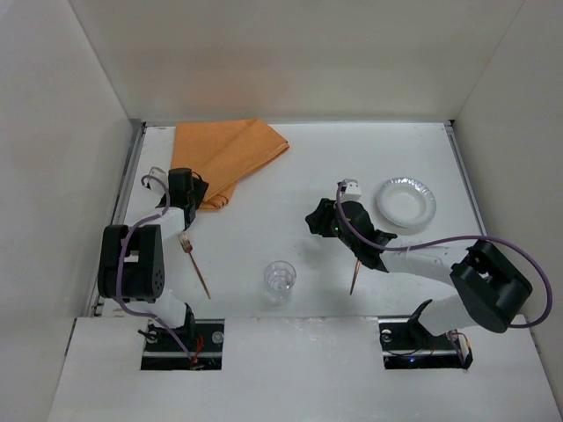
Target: Set the dinner table for one person
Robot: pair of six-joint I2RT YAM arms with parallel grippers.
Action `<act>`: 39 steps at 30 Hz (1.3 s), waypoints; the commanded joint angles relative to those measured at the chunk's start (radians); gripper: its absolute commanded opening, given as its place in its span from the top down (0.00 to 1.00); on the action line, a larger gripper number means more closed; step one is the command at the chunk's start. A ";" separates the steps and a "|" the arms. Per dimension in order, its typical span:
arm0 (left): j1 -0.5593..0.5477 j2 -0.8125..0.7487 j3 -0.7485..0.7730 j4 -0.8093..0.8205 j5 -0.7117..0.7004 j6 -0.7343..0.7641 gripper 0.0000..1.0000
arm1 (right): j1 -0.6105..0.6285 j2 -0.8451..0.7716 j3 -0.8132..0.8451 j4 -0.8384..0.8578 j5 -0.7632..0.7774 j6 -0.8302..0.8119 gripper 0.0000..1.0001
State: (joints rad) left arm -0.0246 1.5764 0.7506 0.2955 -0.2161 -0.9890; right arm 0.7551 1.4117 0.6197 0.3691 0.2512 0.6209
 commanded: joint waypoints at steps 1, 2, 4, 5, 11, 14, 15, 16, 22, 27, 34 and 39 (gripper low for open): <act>0.001 0.008 0.046 0.013 0.024 0.006 0.44 | 0.011 -0.014 0.037 0.019 -0.015 -0.009 0.47; 0.001 0.016 0.047 0.014 0.026 0.006 0.43 | 0.011 -0.019 0.037 0.018 -0.012 -0.010 0.47; -0.001 0.034 0.061 0.011 0.029 0.006 0.43 | 0.011 -0.023 0.032 0.024 -0.006 -0.012 0.47; -0.002 0.040 0.067 0.008 0.035 0.006 0.43 | 0.011 -0.022 0.032 0.025 -0.010 -0.010 0.47; -0.010 0.047 0.064 0.031 0.047 0.010 0.45 | 0.011 -0.014 0.032 0.025 -0.012 -0.010 0.47; -0.018 0.042 0.055 0.047 0.047 0.012 0.49 | 0.011 -0.002 0.043 0.017 -0.018 -0.010 0.47; -0.021 0.042 0.050 0.056 0.047 0.012 0.52 | 0.011 -0.002 0.043 0.017 -0.017 -0.010 0.47; -0.021 0.043 0.049 0.066 0.050 0.012 0.56 | 0.011 -0.002 0.043 0.021 -0.015 -0.012 0.47; -0.021 0.060 0.039 0.119 0.067 0.024 0.69 | 0.011 -0.005 0.043 0.019 -0.015 -0.012 0.47; -0.018 0.086 0.050 0.129 0.099 0.029 0.83 | 0.011 -0.010 0.040 0.017 -0.020 -0.010 0.47; -0.039 0.051 0.040 0.149 0.124 0.035 0.94 | 0.011 -0.003 0.040 0.017 -0.023 -0.009 0.47; -0.070 -0.010 0.013 0.140 0.116 0.046 0.94 | 0.005 0.015 0.043 0.033 -0.033 -0.001 0.37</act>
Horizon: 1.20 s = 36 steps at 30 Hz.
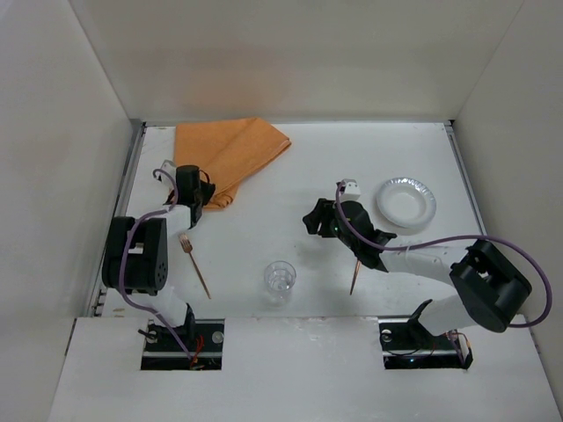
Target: Set the dinner table for one person
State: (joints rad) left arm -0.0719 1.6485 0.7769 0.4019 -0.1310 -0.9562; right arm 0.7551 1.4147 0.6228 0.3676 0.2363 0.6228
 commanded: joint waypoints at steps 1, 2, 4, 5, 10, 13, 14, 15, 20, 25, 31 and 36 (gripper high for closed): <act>-0.028 -0.091 -0.018 0.034 0.030 0.014 0.92 | 0.005 0.015 0.043 0.037 -0.026 -0.002 0.35; -0.033 -0.101 -0.024 0.034 0.030 0.014 0.89 | 0.005 0.018 0.048 0.045 -0.032 0.005 0.31; -0.039 -0.119 -0.042 0.029 0.019 0.001 0.79 | -0.003 0.033 0.063 0.063 -0.038 0.029 0.27; -0.044 -0.128 -0.053 0.029 0.010 -0.003 0.73 | -0.007 0.046 0.078 0.068 -0.043 0.049 0.25; -0.067 -0.214 -0.123 0.031 -0.045 0.008 0.55 | -0.032 0.176 0.211 0.063 -0.086 0.204 0.22; -0.067 -0.312 -0.191 0.037 -0.056 0.014 0.51 | -0.033 0.309 0.334 0.076 -0.103 0.319 0.21; -0.067 -0.350 -0.218 0.038 -0.067 0.013 0.49 | -0.033 0.350 0.372 0.077 -0.106 0.348 0.21; -0.067 -0.386 -0.246 0.038 -0.079 0.010 0.48 | -0.032 0.404 0.424 0.073 -0.115 0.398 0.21; -0.050 -0.521 -0.355 0.038 -0.101 0.007 0.45 | -0.026 0.621 0.642 0.076 -0.108 0.578 0.21; -0.025 -0.527 -0.419 0.069 -0.096 -0.039 0.44 | -0.015 0.783 0.868 -0.047 -0.058 0.704 0.21; -0.009 -0.530 -0.484 0.172 -0.085 -0.067 0.44 | 0.000 0.938 1.139 -0.211 -0.015 0.753 0.24; 0.028 -0.550 -0.505 0.176 -0.076 -0.070 0.44 | 0.016 1.027 1.284 -0.320 -0.005 0.790 0.29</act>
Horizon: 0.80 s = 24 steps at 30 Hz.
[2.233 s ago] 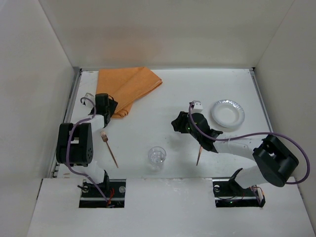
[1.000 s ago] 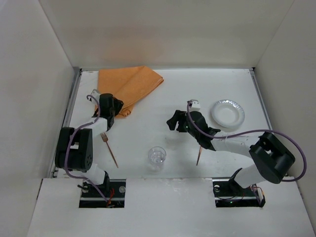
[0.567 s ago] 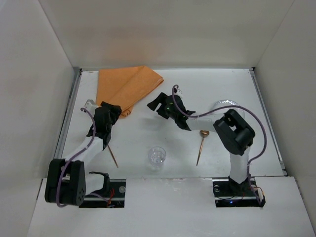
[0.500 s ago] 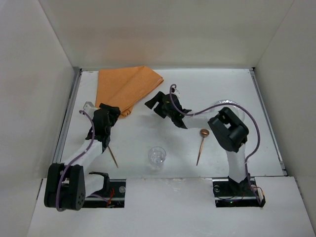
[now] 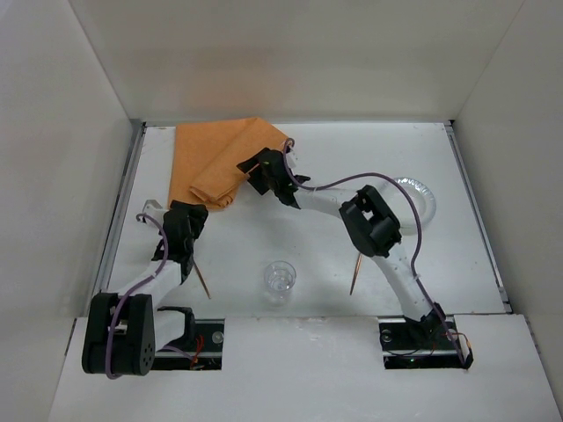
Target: Set the dinner table for one person
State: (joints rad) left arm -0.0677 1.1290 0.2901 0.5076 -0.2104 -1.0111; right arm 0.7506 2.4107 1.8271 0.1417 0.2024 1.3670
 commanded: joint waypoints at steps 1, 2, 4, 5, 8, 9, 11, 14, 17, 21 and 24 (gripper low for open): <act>0.032 -0.037 -0.023 0.072 0.008 -0.015 0.44 | 0.023 0.037 0.090 -0.105 0.038 0.050 0.30; 0.041 -0.044 -0.029 0.074 0.014 -0.017 0.44 | 0.028 0.039 0.090 -0.112 0.048 0.058 0.31; 0.050 -0.049 -0.031 0.071 0.019 -0.021 0.44 | 0.039 0.038 0.086 -0.132 0.060 0.060 0.31; 0.053 -0.049 -0.032 0.071 0.020 -0.023 0.44 | 0.045 0.031 0.083 -0.145 0.063 0.058 0.31; 0.062 -0.048 -0.037 0.072 0.022 -0.030 0.44 | 0.057 0.033 0.086 -0.166 0.083 0.044 0.30; 0.064 -0.044 -0.037 0.074 0.026 -0.035 0.44 | 0.059 0.040 0.092 -0.168 0.083 0.043 0.30; 0.064 -0.040 -0.035 0.074 0.029 -0.035 0.44 | 0.059 0.065 0.116 -0.175 0.077 0.052 0.35; 0.070 -0.034 -0.037 0.074 0.029 -0.037 0.44 | 0.059 0.094 0.187 -0.192 0.074 0.038 0.33; 0.070 -0.034 -0.037 0.074 0.029 -0.037 0.44 | 0.054 0.103 0.230 -0.209 0.095 0.018 0.35; 0.072 -0.018 -0.035 0.077 0.031 -0.038 0.44 | 0.042 0.139 0.291 -0.214 0.089 0.027 0.43; 0.069 -0.009 -0.035 0.091 0.031 -0.038 0.44 | 0.034 0.163 0.327 -0.240 0.077 0.049 0.48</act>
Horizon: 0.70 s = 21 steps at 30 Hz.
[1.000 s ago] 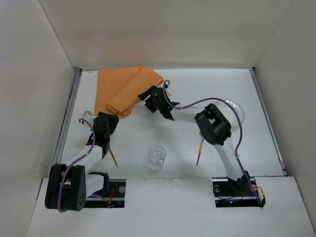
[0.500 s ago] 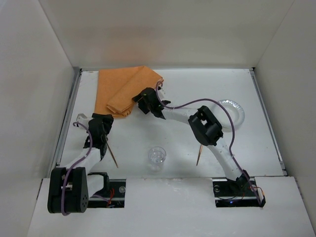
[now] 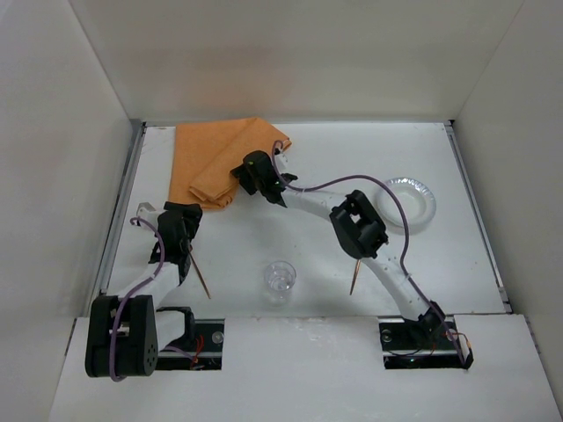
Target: Set the dinner table for one person
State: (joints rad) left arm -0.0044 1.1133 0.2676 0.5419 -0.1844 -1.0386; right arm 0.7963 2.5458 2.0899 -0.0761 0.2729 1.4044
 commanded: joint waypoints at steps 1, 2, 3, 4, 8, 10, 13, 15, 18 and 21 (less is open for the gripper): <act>0.005 0.006 -0.013 0.058 0.005 -0.011 0.44 | -0.013 0.036 0.073 -0.028 0.002 0.014 0.49; 0.008 0.008 -0.014 0.058 0.005 -0.011 0.44 | -0.016 0.044 0.082 -0.031 -0.004 0.019 0.50; 0.008 0.008 -0.016 0.058 0.005 -0.011 0.44 | -0.018 0.051 0.090 -0.033 -0.011 0.022 0.52; 0.008 0.008 -0.018 0.058 0.005 -0.011 0.44 | -0.019 0.056 0.096 -0.033 -0.011 0.027 0.55; 0.010 0.010 -0.016 0.058 -0.004 -0.006 0.44 | -0.022 0.039 0.091 -0.024 -0.018 0.010 0.74; 0.010 0.013 -0.016 0.058 -0.004 -0.006 0.44 | -0.019 -0.002 0.056 -0.010 -0.005 -0.036 0.79; 0.004 0.017 -0.008 0.058 -0.007 -0.003 0.44 | -0.019 -0.103 -0.066 0.062 0.052 -0.119 0.82; 0.001 0.028 0.001 0.058 -0.010 -0.001 0.44 | -0.019 -0.165 -0.143 0.116 0.084 -0.157 0.83; -0.009 0.042 0.010 0.058 -0.010 -0.006 0.45 | -0.019 -0.249 -0.224 0.162 0.086 -0.215 0.85; -0.016 0.049 0.025 0.052 -0.010 -0.012 0.45 | -0.019 -0.358 -0.336 0.215 0.094 -0.292 0.85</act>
State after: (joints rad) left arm -0.0124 1.1595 0.2680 0.5522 -0.1848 -1.0389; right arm 0.7849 2.3360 1.8080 0.0135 0.3206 1.2240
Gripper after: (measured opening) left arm 0.551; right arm 0.205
